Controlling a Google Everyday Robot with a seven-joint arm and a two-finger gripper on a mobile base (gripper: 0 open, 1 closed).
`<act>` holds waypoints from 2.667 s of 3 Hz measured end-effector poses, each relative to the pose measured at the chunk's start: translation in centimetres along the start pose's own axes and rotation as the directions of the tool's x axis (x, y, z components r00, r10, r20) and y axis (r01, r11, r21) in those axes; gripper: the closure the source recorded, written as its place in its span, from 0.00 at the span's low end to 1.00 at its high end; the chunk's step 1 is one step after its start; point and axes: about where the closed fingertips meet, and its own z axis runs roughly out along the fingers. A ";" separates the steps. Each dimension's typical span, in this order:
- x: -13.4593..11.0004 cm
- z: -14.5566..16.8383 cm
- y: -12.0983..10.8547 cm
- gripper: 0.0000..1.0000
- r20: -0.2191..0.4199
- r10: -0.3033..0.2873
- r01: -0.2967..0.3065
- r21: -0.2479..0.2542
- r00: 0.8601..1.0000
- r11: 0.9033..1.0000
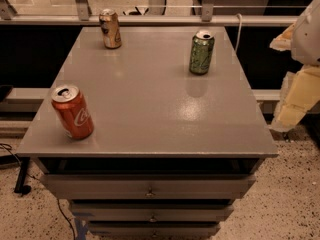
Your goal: Knock green can over
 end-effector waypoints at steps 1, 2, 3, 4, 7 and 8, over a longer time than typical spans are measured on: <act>-0.1 0.3 -0.6 0.00 0.010 0.005 -0.005 0.018 1.000 1.000; 0.3 2.1 -3.0 0.00 0.051 0.035 -0.038 0.057 0.998 0.998; 0.8 5.5 -8.3 0.00 0.137 0.082 -0.099 0.119 0.987 0.988; 1.2 8.7 -14.1 0.00 0.269 0.147 -0.192 0.150 0.952 0.970; -5.9 13.2 -22.3 0.00 0.734 0.253 -0.302 -0.069 0.630 0.951; -8.7 13.8 -21.6 0.00 0.813 0.285 -0.260 -0.171 0.508 0.950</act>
Offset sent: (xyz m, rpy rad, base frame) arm 0.0900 -0.0270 -0.0409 0.1266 -0.1448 -0.0972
